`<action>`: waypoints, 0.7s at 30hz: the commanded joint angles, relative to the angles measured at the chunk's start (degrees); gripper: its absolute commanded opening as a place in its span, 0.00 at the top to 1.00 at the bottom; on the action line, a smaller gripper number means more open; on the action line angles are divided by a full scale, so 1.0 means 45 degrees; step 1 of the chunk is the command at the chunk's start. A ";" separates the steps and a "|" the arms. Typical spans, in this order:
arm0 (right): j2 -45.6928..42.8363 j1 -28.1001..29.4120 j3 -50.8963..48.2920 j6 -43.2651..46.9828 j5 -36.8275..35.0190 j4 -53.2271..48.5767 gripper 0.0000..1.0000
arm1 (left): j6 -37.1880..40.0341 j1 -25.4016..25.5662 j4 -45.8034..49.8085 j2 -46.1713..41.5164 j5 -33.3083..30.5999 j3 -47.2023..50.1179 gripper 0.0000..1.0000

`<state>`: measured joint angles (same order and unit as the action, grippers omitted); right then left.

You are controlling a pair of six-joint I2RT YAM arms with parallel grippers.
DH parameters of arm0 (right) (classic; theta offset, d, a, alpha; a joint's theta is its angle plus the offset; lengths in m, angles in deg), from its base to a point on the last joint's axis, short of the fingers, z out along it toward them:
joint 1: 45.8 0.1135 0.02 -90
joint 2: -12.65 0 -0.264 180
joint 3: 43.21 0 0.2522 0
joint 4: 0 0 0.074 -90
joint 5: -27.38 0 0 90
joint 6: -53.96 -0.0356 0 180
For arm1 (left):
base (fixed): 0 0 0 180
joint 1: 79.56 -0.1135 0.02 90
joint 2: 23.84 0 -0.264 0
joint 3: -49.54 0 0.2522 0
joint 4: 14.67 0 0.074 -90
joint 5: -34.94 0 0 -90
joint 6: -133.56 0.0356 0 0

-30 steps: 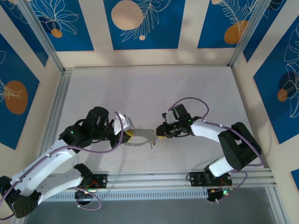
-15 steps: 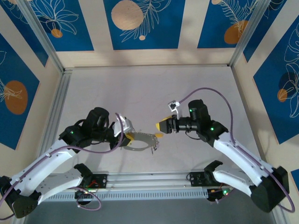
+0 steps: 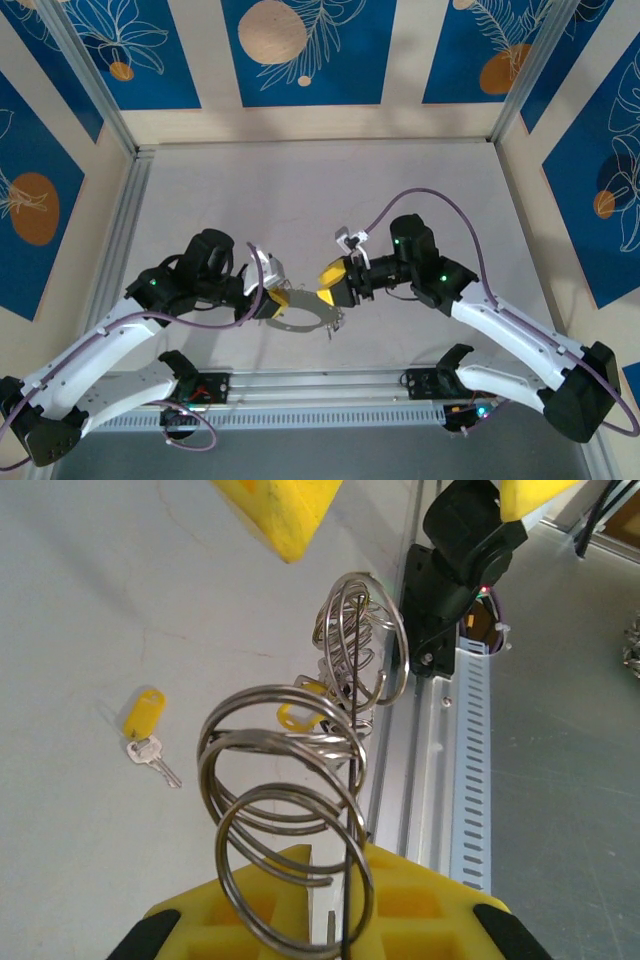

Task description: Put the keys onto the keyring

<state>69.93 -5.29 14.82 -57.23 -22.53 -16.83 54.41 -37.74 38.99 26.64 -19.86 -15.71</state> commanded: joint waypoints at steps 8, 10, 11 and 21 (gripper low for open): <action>0.1239 0.0701 0.1159 0.0813 0.0383 0.0560 0.65 | -0.0126 0.0239 -0.0331 -0.0038 0.0775 -0.0629 1.00; 0.1380 0.0796 0.1205 0.0901 0.0399 0.0579 0.68 | -0.0127 0.0248 -0.0331 -0.0026 0.0801 -0.0642 1.00; 0.1422 0.0833 0.1216 0.0928 0.0423 0.0596 0.69 | -0.0111 0.0256 -0.0331 -0.0026 0.0779 -0.0649 1.00; 0.1657 0.0952 0.1358 0.1257 0.0191 0.0535 0.79 | -0.0160 0.0253 -0.0488 0.0057 0.0851 -0.0629 1.00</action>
<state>76.85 -1.49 18.99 -52.86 -21.74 -14.58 54.39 -37.37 38.92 26.95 -19.01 -16.36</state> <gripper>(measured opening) 0.220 0.120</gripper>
